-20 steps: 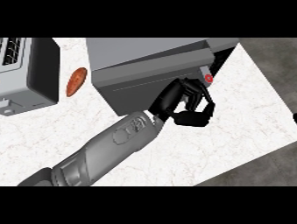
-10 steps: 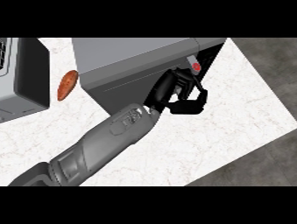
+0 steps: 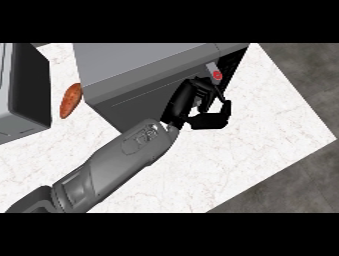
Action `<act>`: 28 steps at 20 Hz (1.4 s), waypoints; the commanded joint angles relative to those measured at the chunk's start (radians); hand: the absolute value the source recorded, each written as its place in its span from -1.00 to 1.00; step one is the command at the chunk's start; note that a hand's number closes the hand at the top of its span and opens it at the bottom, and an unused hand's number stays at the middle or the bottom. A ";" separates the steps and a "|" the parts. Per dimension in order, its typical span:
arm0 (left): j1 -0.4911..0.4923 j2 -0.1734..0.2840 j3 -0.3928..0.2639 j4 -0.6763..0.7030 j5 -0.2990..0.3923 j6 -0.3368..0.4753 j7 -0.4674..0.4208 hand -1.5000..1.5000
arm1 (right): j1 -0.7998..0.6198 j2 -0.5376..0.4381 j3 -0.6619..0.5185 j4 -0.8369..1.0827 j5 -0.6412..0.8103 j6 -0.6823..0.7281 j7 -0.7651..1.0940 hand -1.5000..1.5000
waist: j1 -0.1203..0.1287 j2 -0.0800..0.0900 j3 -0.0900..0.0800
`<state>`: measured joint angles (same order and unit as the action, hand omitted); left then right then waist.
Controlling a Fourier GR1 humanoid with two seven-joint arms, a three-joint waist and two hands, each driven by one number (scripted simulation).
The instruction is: Pick up the milk, place it into the microwave and close the microwave
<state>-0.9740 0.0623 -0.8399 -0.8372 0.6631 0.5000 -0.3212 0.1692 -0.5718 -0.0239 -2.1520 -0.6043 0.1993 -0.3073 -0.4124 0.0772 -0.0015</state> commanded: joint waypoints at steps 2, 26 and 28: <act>-0.106 -0.059 0.008 0.044 0.010 0.000 0.007 1.00 | -0.018 -0.032 -0.035 0.010 -0.017 0.003 0.023 -1.00 | -0.024 0.013 0.003; -0.100 -0.058 -0.028 0.025 0.064 0.106 -0.034 1.00 | -0.086 -0.097 -0.101 0.022 -0.144 0.039 0.078 -1.00 | -0.055 0.019 0.005; -0.050 -0.059 0.075 0.072 0.125 0.255 -0.015 1.00 | -0.075 -0.094 -0.121 0.032 -0.156 0.027 0.081 -1.00 | -0.009 0.007 0.003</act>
<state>-0.9684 0.0451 -0.8457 -0.8399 0.7416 0.6805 -0.3748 0.0928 -0.6638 -0.1306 -2.1255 -0.7403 0.2305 -0.2332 -0.4334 0.0824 0.0009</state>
